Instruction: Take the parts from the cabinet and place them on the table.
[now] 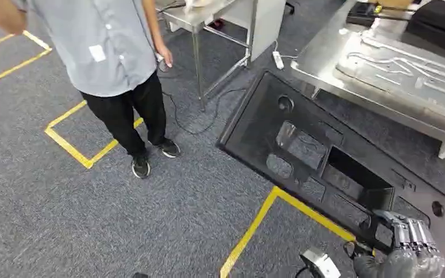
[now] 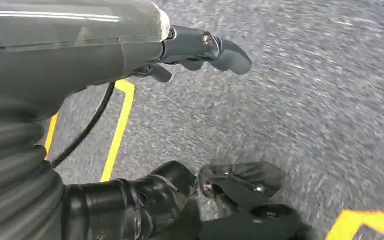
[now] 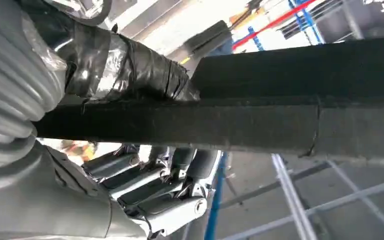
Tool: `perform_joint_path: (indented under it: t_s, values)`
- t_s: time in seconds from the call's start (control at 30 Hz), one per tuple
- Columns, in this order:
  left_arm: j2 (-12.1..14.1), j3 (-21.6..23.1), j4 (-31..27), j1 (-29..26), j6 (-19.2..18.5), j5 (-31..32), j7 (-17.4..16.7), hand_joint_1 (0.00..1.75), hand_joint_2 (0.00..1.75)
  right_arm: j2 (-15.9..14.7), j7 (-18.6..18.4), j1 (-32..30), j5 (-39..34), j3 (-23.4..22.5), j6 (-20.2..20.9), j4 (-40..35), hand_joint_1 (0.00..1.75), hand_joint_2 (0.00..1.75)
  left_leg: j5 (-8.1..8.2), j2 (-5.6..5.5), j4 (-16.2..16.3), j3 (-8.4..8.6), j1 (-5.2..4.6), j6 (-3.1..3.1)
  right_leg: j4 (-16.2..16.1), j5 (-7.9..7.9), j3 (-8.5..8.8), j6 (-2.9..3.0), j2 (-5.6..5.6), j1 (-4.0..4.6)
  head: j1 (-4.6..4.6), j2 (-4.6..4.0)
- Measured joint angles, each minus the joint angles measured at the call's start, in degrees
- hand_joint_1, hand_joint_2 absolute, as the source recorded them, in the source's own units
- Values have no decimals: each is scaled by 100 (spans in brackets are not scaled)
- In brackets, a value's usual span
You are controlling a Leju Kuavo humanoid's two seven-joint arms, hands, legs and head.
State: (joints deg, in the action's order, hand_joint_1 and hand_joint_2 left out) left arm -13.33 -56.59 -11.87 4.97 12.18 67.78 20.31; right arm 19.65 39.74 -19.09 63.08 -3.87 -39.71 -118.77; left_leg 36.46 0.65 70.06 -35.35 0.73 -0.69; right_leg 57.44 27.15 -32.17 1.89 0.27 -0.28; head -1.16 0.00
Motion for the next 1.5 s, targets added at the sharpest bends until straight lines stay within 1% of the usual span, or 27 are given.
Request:
perform_joint_path:
  t_s: [0.07, 0.1, 0.17, 0.2, 0.23, 0.3, 0.37, 0.4, 0.43, 0.47, 0.53, 0.57, 0.6, 0.67, 0.7, 0.73, 0.87, 0.9, 0.97, 1.03, 1.07, 1.13, 1.2, 1.23, 1.4, 1.47, 1.5]
  values:
    - [2, 0, 0, -20, -11, 0, 0, 0, 175, 0, 0, 0, 0, 0, 0, 2, 175, 175, 119, -13, 612, -332, -1, -15, 11, 3, 0, 5, 141, 9, 0, 0]
    - [2, 0, 0, -33, -11, 0, -4, 0, 175, -2, 0, 0, 2, 0, 0, 2, 175, 175, -44, -13, 501, -309, -1, -10, 21, 7, 9, 6, 217, 9, 0, 0]
    - [2, 0, 0, -32, -11, 0, -7, 0, 175, 0, 0, -2, 4, 0, 0, 2, 175, 175, -638, -73, -417, 71, 0, 21, 52, 31, 27, -17, 373, 7, 0, 0]
    - [7, 0, 0, -31, -11, 0, -7, 0, 175, 0, 0, -1, 4, 0, 0, 2, 175, 175, -898, -237, -959, 300, 1, 51, 84, 52, 26, -37, 435, 4, -2, 0]
    - [20, 0, 0, -52, -11, 0, -9, 0, 175, 0, 0, -2, 4, 0, 0, 4, 175, 175, -793, -587, -1103, 357, 30, 87, 113, 68, -17, -55, 472, -1, -7, 0]
    - [22, 0, 0, -37, -13, 0, -7, 0, 175, -2, 0, -5, 4, -2, 0, 4, 175, 175, -827, -526, -1169, 360, -4, 86, 160, 64, -94, -133, 579, -42, -4, 0]
    - [22, 0, 0, -21, -13, -4, -7, 0, 175, 0, 0, -16, 9, -2, 0, 7, 175, 175, -848, -409, -1208, 385, -8, 153, 127, 34, -105, -209, 713, -37, -4, 0]
    - [13, 0, 0, -26, -13, 2, -9, 0, 175, -2, 0, -22, 4, -2, 0, 2, 175, 175, -887, -306, -1272, 423, 41, 209, 174, 76, -104, -226, 594, -41, 2, 0]
    - [15, 0, 0, -26, -13, 0, -7, 0, 175, -2, 0, -12, 4, -2, 0, -2, 175, 175, -890, -253, -1299, 442, 36, 236, 355, 200, -179, -268, 284, -3, -18, 0]
    - [13, 0, 0, -27, -18, 2, -7, 0, 175, -2, 2, -7, 4, -2, 0, -2, 175, 175, -884, -176, -1301, 445, 32, 267, 706, 405, -364, -295, 135, -11, -37, 0]
    - [13, 0, 0, -40, -17, 0, -7, 0, 175, -2, 2, -10, 4, -2, 0, 0, 175, 175, -862, -24, -1297, 446, 29, 273, 1596, 776, -823, -342, 39, -40, -39, 0]
    - [13, 0, 0, -45, -16, 0, -7, 0, 175, -2, 2, -11, 4, -2, 0, 2, 175, 175, -852, 50, -1294, 448, 30, 269, 1866, 811, -978, -356, 30, -56, -42, 0]
    - [13, 0, 2, -45, -18, 0, -7, 0, 175, -2, 0, -12, 4, -2, 0, 6, 175, 175, -836, 128, -1294, 463, 30, 264, 1822, 689, -971, -364, 14, -69, -41, 0]
    - [13, 0, 0, -39, -57, 2, 13, 0, 175, -2, 0, -14, 7, -2, 0, 11, 175, 175, -797, 241, -1294, 518, 30, 237, 1062, 223, -586, -342, -56, -70, -42, 0]
    - [11, 0, 2, -35, -70, 4, 24, 0, 175, -2, 0, -14, 11, -2, 0, 11, 175, 175, -768, 293, -1294, 563, 30, 216, 508, -24, -287, -304, -193, -50, -39, 0]
    - [9, 0, 2, -40, -72, 7, 31, 0, 175, -2, 2, -10, 11, -2, 0, 11, 175, 175, -742, 335, -1293, 592, 18, 185, 148, -20, -110, -259, -440, -4, -44, 0]
    - [9, 0, 0, -12, -92, 11, 46, 0, 175, -2, -2, -19, 13, -2, 0, 13, 175, 175, -691, 539, -1309, 658, -17, 77, 123, 4, -136, -170, -258, 66, -37, 0]
    - [11, 0, 0, -1, -112, 15, 61, 0, 175, 0, 2, -21, 20, -2, 0, 13, 175, 175, -638, 493, -1284, 657, -6, 24, 48, -37, -81, -110, -192, -19, -33, 0]
    - [15, 0, 0, -9, -140, 17, 79, 0, 175, 7, 0, -15, 17, -2, 0, 13, 175, 175, -331, 79, -805, 462, 14, -6, 25, -44, -68, -50, -115, -16, -31, 0]
    - [17, 0, 0, -24, -147, 17, 79, 0, 175, 9, 0, -16, 17, -2, 0, 15, 175, 175, 87, -8, 122, -10, 13, -24, 27, -33, -72, -30, -2, -5, -33, 0]
    - [17, 0, 0, -36, -149, 15, 79, 0, 175, 9, 0, -16, 17, -2, 0, 22, 175, 175, 163, -11, 455, -188, 13, -34, 34, -32, -71, -28, 68, 1, -33, 0]
    - [17, 0, 2, -55, -151, 15, 77, 0, 175, 9, 2, -18, 22, -2, 0, 26, 175, 175, -140, -13, 323, -195, 15, -34, 63, -20, -63, -31, 229, -2, -33, 0]
    - [20, 0, 0, -50, -160, 15, 79, 0, 175, 9, 2, -18, 22, -2, 0, 28, 175, 175, -732, -41, -630, 190, 20, -7, 121, 21, -54, -48, 320, -10, -33, 0]
    - [20, 0, 2, -52, -160, 17, 79, 0, 175, 9, 2, -20, 30, -2, 0, 37, 175, 175, -842, -106, -1009, 320, 25, 18, 155, 48, -69, -75, 361, -10, -33, 0]
    - [24, 0, 0, 8, -166, 59, 79, 0, 175, 9, 2, -29, 173, -2, 0, 125, 175, 175, -818, -118, -1153, 370, 18, 178, 213, 70, -120, -231, 428, 8, -31, 0]
    - [24, 0, 0, 3, -173, 66, 79, 0, 175, 7, 2, -37, 199, -2, 0, 155, 175, 175, -842, -93, -1187, 392, 24, 242, 527, 307, -246, -296, 130, 7, -42, 0]
    - [24, 0, 0, -3, -186, 70, 79, 0, 175, 4, 2, -31, 201, -2, 0, 175, 175, 175, -843, -79, -1187, 385, 20, 261, 971, 542, -460, -332, 64, -13, -37, 0]
